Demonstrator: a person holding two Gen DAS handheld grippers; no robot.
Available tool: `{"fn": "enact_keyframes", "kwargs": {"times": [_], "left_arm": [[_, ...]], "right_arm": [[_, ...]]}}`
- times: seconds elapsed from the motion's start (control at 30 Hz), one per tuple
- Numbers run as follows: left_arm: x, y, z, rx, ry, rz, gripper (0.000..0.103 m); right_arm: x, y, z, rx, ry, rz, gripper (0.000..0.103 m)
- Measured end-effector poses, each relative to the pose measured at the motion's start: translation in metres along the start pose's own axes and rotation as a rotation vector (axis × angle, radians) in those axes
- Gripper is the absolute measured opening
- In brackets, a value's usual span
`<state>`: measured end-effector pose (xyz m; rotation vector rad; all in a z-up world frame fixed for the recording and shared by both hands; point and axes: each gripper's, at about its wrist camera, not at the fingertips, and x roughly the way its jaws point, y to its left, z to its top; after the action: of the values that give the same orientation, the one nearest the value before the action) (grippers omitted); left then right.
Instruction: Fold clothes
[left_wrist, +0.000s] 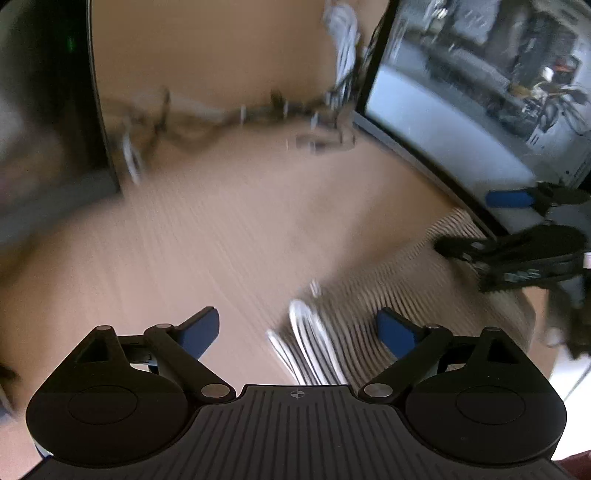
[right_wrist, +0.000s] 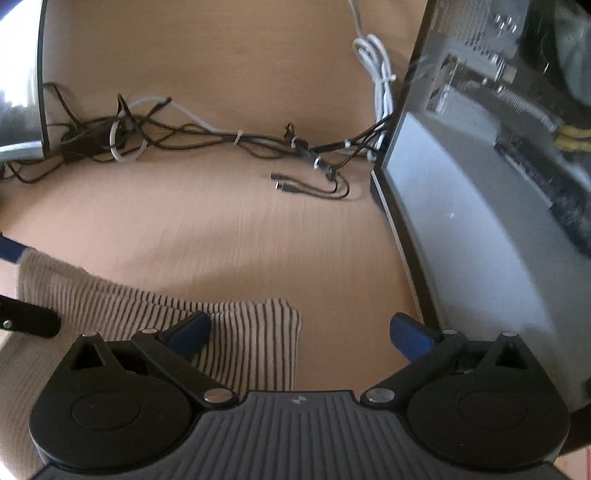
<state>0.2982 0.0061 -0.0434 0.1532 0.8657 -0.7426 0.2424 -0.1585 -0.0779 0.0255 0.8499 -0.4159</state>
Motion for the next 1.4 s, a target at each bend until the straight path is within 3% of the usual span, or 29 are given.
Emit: {"fn": "enact_keyframes", "kwargs": {"times": [0.07, 0.1, 0.2, 0.27, 0.33, 0.37, 0.53, 0.67, 0.93, 1.03, 1.13, 1.2, 1.27, 1.33, 1.4], "left_arm": [[-0.013, -0.003, 0.006, 0.030, -0.056, 0.009, 0.095], [-0.018, -0.003, 0.009, 0.030, -0.080, -0.021, 0.096], [-0.012, -0.007, 0.016, 0.047, -0.088, -0.109, 0.096], [0.005, -0.008, 0.017, 0.048, -0.057, -0.126, 0.096], [0.024, -0.007, 0.015, 0.029, -0.016, -0.145, 0.094], [0.033, -0.006, 0.015, 0.016, 0.004, -0.156, 0.093], [0.054, 0.004, 0.007, -0.059, 0.079, -0.216, 0.093], [0.047, 0.016, -0.009, -0.102, 0.124, -0.255, 0.089], [0.011, 0.020, -0.067, -0.259, 0.110, -0.268, 0.090], [-0.002, 0.004, -0.073, -0.227, 0.098, -0.324, 0.089], [-0.024, 0.000, -0.073, -0.195, 0.050, -0.335, 0.092], [-0.036, 0.013, -0.071, -0.243, 0.007, -0.313, 0.095], [-0.042, 0.031, -0.067, -0.322, -0.032, -0.283, 0.096], [-0.034, 0.048, -0.064, -0.391, -0.029, -0.230, 0.096], [-0.017, 0.057, -0.061, -0.435, -0.006, -0.230, 0.096]], "right_arm": [[-0.030, -0.012, -0.004, 0.040, -0.007, 0.095, 0.103], [-0.039, -0.018, -0.006, 0.063, 0.008, 0.140, 0.103], [-0.060, -0.044, -0.031, 0.248, 0.134, 0.297, 0.103], [-0.063, -0.057, -0.051, 0.388, 0.220, 0.365, 0.102], [-0.062, -0.063, -0.073, 0.526, 0.290, 0.416, 0.086], [-0.059, -0.064, -0.081, 0.578, 0.321, 0.442, 0.070], [-0.028, -0.067, -0.107, 0.868, 0.425, 0.541, 0.054], [-0.010, -0.063, -0.086, 0.813, 0.390, 0.487, 0.052], [0.041, -0.017, -0.009, 0.418, 0.234, 0.392, 0.064], [0.049, 0.010, 0.017, 0.269, 0.159, 0.351, 0.064], [0.037, 0.023, 0.035, 0.196, 0.095, 0.376, 0.068], [0.024, 0.021, 0.035, 0.189, 0.062, 0.392, 0.083], [0.018, 0.014, 0.019, 0.233, 0.084, 0.414, 0.084], [0.012, 0.007, 0.001, 0.283, 0.112, 0.438, 0.084], [0.014, 0.004, -0.026, 0.347, 0.175, 0.467, 0.084]]}}
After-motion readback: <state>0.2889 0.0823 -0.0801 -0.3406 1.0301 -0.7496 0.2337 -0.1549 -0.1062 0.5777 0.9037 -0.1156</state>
